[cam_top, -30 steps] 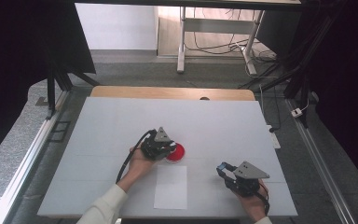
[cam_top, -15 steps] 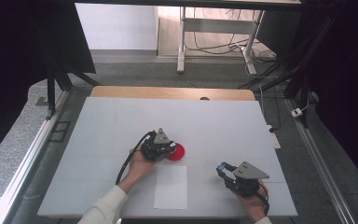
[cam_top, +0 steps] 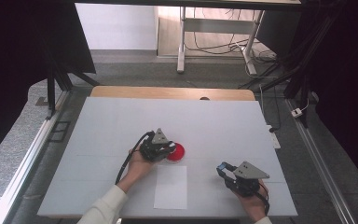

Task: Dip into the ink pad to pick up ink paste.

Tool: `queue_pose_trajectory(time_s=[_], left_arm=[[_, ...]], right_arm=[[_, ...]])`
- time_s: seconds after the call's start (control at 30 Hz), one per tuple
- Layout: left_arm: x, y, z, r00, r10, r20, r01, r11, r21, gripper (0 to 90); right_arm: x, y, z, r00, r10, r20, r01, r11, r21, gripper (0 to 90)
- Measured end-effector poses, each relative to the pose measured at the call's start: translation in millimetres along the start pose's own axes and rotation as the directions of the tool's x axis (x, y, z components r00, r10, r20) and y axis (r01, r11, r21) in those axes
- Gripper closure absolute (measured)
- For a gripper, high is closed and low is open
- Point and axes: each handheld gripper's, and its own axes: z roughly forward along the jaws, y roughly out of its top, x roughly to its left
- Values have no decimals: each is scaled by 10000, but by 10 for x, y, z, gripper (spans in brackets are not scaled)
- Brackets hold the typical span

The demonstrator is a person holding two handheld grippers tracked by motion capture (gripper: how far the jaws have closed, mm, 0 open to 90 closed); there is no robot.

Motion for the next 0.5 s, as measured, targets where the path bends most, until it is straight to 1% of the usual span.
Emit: queue_pose_trajectory(time_s=[0.07,0.2,0.33,0.4,0.43,0.47,0.5], left_arm=[[-14,6,2,10000,64,-33,-64,10000,21,766],[-50,24,3,9993,293,-232,-290,9995,131,766],[-49,35,0,9993,301,-241,-297,9994,173,765],[-35,41,-11,9997,174,-190,-174,9998,36,764],[-27,43,-29,9997,182,-165,-184,9998,-121,763],[-24,46,-36,9995,244,-176,-246,9996,-134,762],[-29,48,-41,9992,277,-274,-283,9994,-208,762]], right_arm=[[0,2,-4,10000,7,54,-7,10000,0,649],[8,5,-6,10000,-33,-5,33,10000,-32,650],[8,5,-6,10000,-70,14,70,10000,-11,650],[1,3,-6,10000,-16,-13,16,10000,-39,649],[-2,2,-8,10000,-6,-8,6,10000,-40,649],[-3,2,-9,10000,-1,-7,1,10000,-46,650],[-5,2,-10,10000,-8,-10,8,10000,-51,650]])
